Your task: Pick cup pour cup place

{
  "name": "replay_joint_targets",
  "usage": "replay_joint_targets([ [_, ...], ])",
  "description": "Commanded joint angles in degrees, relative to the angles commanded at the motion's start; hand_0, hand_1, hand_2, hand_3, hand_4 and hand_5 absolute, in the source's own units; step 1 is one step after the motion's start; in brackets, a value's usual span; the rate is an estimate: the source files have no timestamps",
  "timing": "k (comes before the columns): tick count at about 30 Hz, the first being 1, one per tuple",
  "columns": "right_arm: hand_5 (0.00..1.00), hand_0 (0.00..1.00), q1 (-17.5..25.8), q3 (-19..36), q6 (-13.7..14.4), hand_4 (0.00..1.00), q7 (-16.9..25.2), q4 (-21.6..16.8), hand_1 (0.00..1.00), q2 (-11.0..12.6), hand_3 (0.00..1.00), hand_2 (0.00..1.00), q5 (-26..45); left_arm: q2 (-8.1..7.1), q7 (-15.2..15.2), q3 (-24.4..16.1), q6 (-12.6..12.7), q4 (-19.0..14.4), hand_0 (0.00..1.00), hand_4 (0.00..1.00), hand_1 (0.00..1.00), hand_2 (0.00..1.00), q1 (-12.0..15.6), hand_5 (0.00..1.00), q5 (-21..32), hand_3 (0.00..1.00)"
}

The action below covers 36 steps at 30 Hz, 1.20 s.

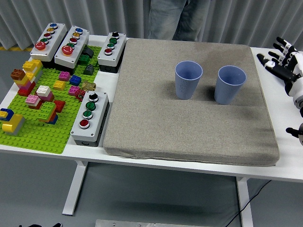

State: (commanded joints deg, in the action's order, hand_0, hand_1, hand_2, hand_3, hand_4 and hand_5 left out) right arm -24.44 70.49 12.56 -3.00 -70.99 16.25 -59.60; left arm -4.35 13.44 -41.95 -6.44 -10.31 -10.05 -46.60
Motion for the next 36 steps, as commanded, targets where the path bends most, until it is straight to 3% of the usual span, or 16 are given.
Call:
replay_joint_targets([
  [15,0.116,0.925,3.5,-0.3,0.4,0.871,0.2,-1.5,0.904,-0.8,0.998,0.998,-0.8,0.13,0.0,0.1,-0.1,0.0,0.765,0.500,0.753,0.805,-0.3,0.997,-0.2,0.652],
  [36,0.121,0.914,7.0,-5.9,2.9,0.850,4.2,0.6,0.888,-2.2,0.956,0.974,2.7,0.41,0.1,0.5,-0.3,0.0,0.764,0.500,0.753,0.804,-0.6,0.996,-0.2,0.650],
])
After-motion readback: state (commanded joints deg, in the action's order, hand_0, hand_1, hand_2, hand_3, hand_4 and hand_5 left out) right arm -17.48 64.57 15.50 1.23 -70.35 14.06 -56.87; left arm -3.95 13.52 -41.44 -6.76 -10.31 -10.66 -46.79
